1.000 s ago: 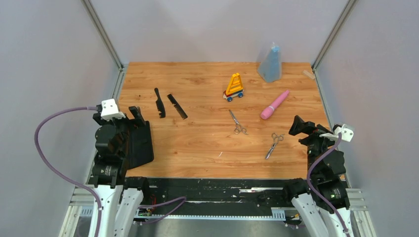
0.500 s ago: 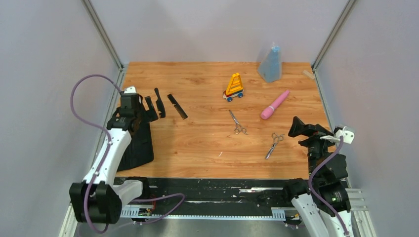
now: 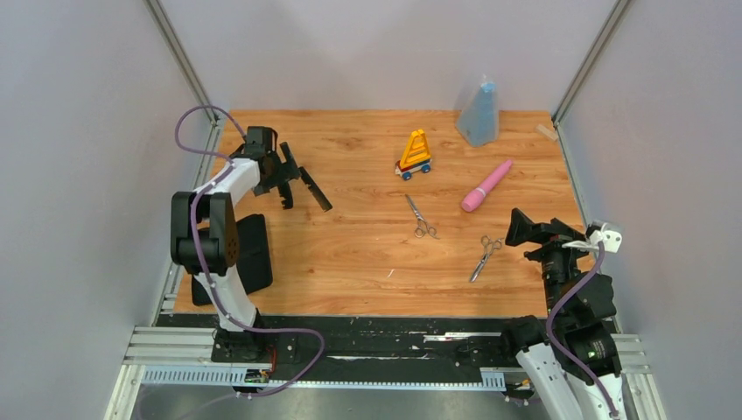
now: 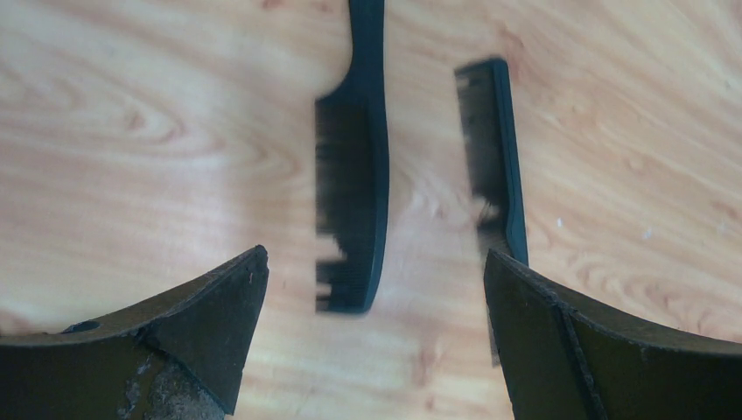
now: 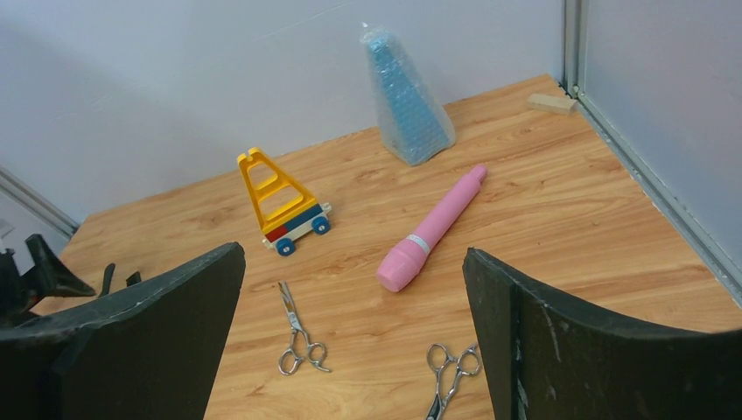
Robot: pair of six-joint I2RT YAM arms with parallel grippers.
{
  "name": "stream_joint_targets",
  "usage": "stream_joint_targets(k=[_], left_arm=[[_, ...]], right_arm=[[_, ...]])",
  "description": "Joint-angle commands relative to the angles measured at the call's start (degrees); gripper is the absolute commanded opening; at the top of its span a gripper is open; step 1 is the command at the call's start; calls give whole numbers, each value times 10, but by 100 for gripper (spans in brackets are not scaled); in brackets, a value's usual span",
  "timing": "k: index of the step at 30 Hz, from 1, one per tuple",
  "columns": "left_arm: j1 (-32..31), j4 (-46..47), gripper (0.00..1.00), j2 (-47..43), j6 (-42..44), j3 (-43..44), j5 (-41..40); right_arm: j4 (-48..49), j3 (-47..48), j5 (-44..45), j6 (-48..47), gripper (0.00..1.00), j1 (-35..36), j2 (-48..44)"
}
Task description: Sort the hair-cutting tools
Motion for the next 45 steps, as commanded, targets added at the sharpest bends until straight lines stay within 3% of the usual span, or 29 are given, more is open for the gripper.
stream_joint_targets(k=[1, 7, 15, 27, 36, 45], left_arm=[[4, 38, 100, 77, -6, 71, -36], [6, 42, 100, 182, 13, 179, -66], [12, 16, 100, 271, -1, 271, -33], [-5, 63, 100, 219, -66, 152, 78], [-56, 58, 100, 228, -62, 150, 94], [-121, 86, 100, 199, -100, 88, 107]], right_arm=[[19, -3, -19, -6, 100, 6, -4], [21, -4, -26, -10, 100, 9, 1], [20, -4, -27, -11, 100, 9, 9], [22, -5, -30, -11, 100, 10, 0], [21, -5, -31, -11, 100, 12, -9], [22, -5, -34, -11, 100, 15, -12]])
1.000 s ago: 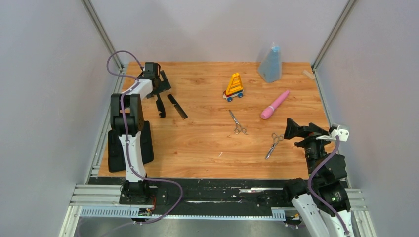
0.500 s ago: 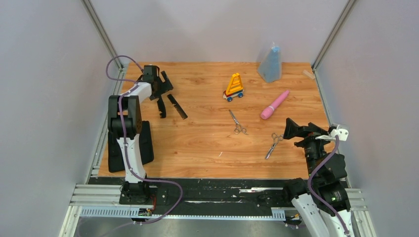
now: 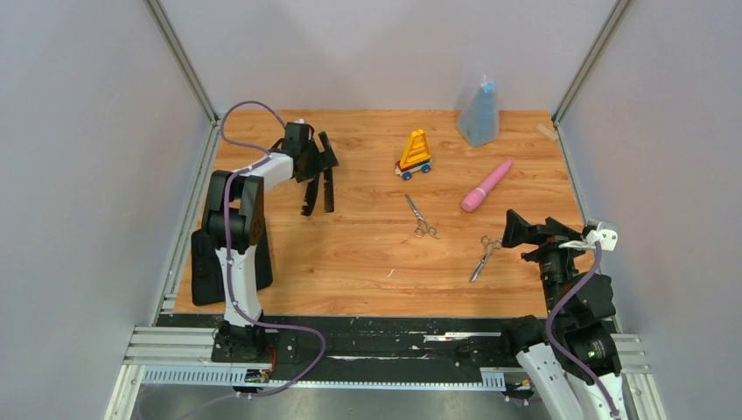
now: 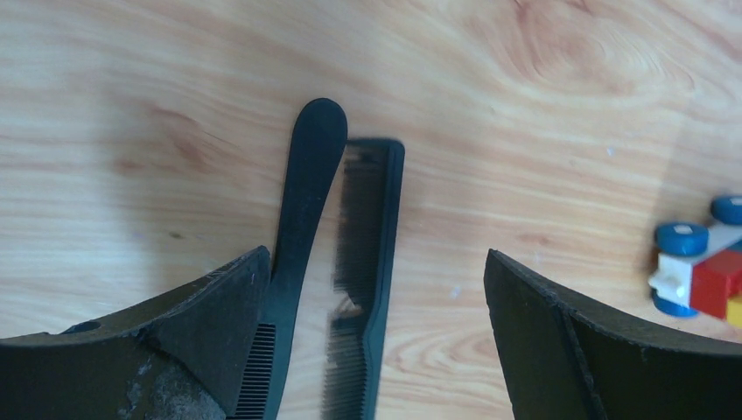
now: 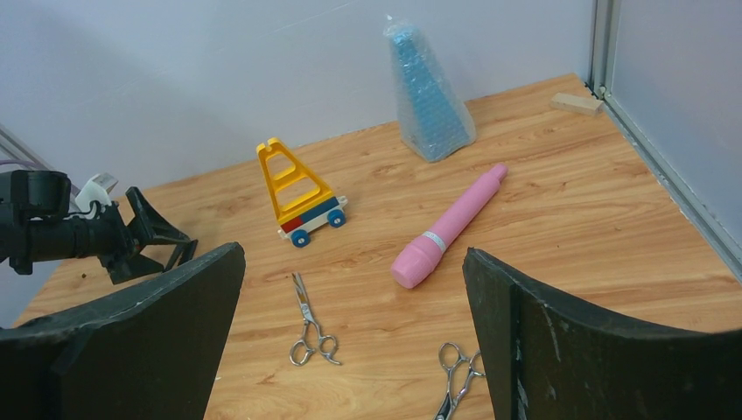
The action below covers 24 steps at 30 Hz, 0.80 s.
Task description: Sort the hair-cutting tools
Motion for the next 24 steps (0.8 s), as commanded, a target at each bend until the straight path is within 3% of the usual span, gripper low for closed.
stream_joint_targets(k=[1, 24], left_arm=[[-39, -37, 100, 4, -43, -52, 39], [-281, 46, 100, -15, -143, -103, 89]], right_arm=[[18, 0, -8, -8, 100, 6, -10], [18, 1, -14, -9, 100, 9, -23]])
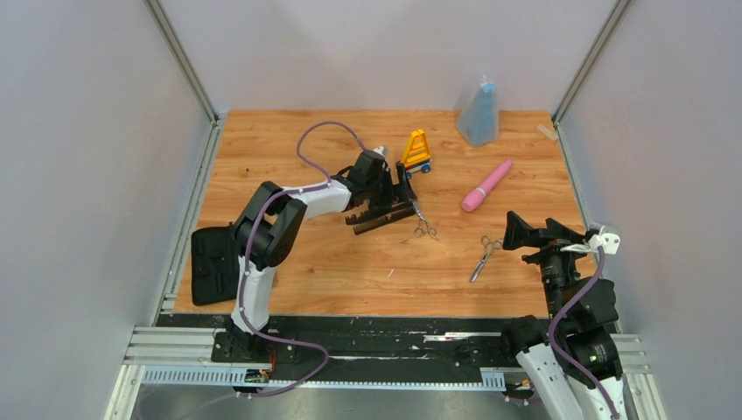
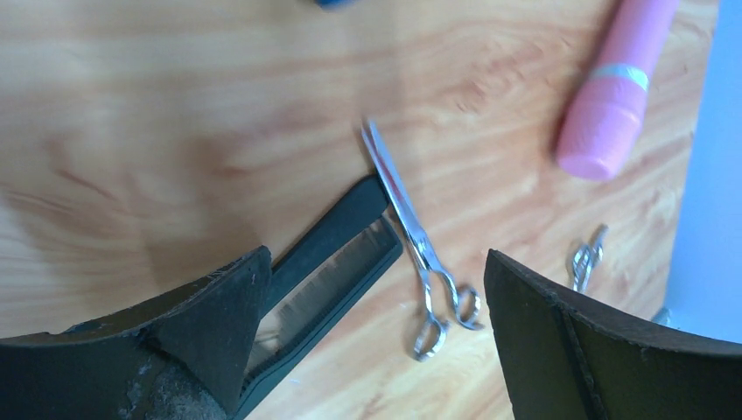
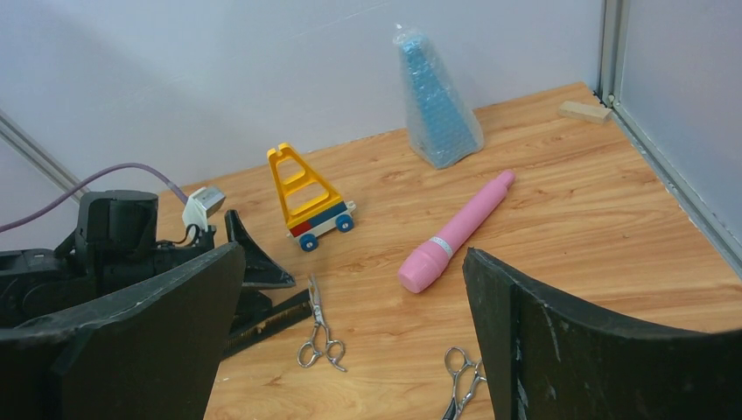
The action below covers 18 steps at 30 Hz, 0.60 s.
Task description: Sort the hair-cutting tools
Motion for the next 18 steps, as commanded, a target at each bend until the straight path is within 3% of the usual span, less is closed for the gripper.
stream_joint_targets(k=[1, 5, 11, 18], left_arm=[[-41, -48, 100, -7, -45, -46, 10], [-43, -90, 100, -74, -24, -53, -32], [-22, -253, 100, -208, 34, -59, -258], [118, -330, 100, -390, 24, -205, -356]], right_arm=[[17, 1, -9, -9, 100, 5, -7], [16, 1, -11, -9, 100, 5, -7], [17, 1, -13, -9, 100, 5, -4], [16, 1, -18, -10, 100, 5, -2]])
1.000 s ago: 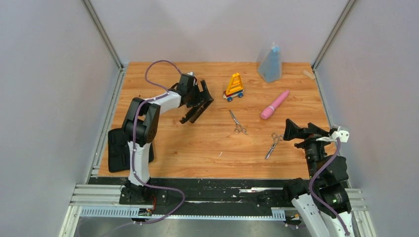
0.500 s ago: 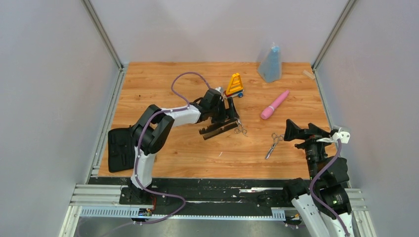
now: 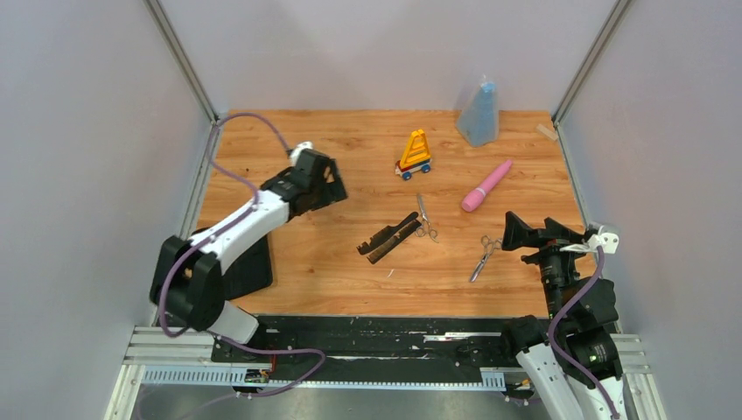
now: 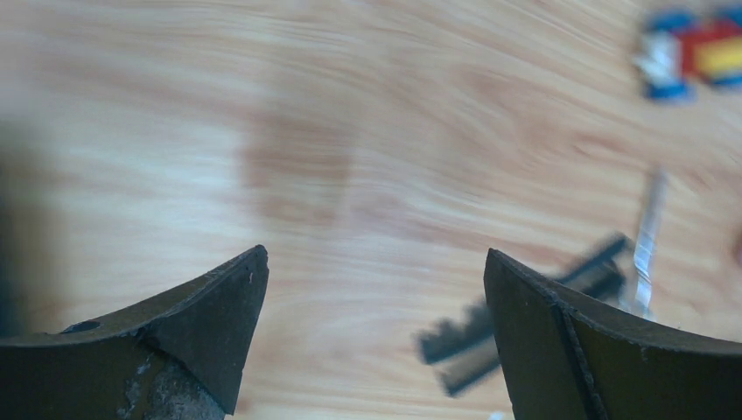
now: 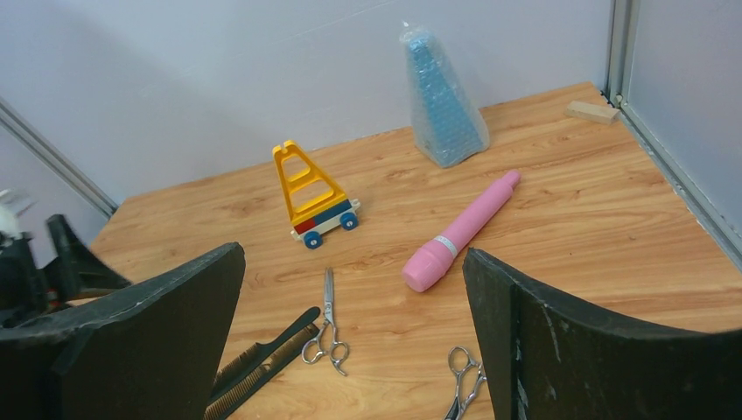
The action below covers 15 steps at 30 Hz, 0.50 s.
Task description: Sort the hair-cutting tools
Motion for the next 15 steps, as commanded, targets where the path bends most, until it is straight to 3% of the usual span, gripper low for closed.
stream_joint_targets(k=[1, 8, 15], left_arm=[[88, -88, 100, -110, 14, -95, -111], [239, -82, 100, -167, 52, -168, -94], [286, -34, 100, -82, 72, -193, -13]], right_arm=[[16, 1, -11, -10, 100, 5, -2], [18, 0, -18, -10, 100, 6, 4], [18, 0, -18, -11, 100, 6, 6]])
